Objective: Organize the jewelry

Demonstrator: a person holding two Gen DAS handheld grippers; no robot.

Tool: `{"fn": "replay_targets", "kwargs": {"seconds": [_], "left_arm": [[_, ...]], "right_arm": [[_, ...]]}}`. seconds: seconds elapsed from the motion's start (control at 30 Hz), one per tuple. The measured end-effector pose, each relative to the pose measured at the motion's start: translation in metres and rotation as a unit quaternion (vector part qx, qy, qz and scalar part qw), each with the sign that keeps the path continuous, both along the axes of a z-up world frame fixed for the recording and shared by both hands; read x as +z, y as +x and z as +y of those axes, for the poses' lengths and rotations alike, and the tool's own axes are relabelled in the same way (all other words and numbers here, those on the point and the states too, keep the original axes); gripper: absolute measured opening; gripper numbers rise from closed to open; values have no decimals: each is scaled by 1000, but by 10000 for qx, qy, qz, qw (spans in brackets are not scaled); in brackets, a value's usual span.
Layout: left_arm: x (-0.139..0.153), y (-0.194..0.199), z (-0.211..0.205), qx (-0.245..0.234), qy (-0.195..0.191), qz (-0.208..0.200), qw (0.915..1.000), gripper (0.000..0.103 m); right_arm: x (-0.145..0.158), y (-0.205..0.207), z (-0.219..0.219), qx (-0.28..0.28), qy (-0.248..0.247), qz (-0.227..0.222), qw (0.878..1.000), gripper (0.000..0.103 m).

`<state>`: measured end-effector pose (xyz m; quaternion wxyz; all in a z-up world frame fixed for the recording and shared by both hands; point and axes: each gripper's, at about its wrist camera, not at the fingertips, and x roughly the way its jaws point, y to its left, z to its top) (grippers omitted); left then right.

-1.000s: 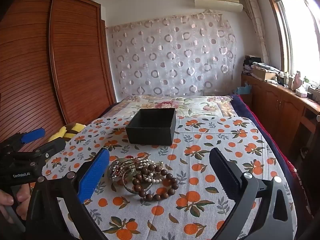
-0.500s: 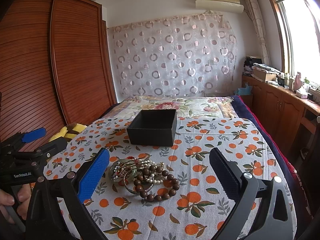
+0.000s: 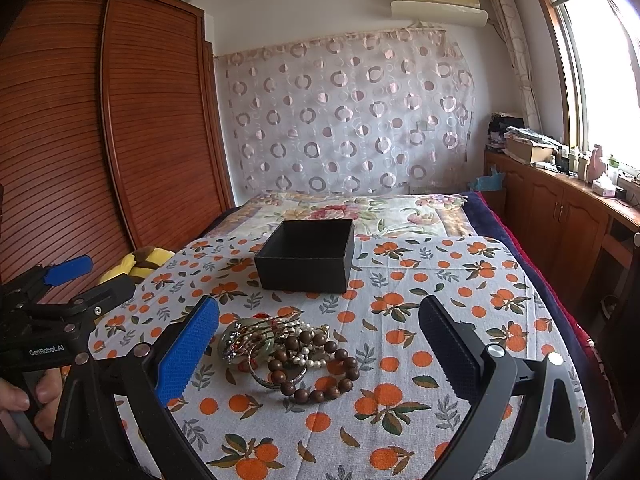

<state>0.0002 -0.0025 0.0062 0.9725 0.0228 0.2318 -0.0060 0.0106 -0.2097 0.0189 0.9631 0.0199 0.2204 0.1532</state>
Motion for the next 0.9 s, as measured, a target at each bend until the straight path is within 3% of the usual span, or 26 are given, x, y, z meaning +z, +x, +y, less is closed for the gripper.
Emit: {"fn": "replay_targets", "kwargs": {"seconds": [0.9], "left_arm": [[4, -5, 0, -6, -10, -11, 10000, 96]], "right_arm": [[3, -2, 5, 19, -7, -6, 10000, 101]]}}
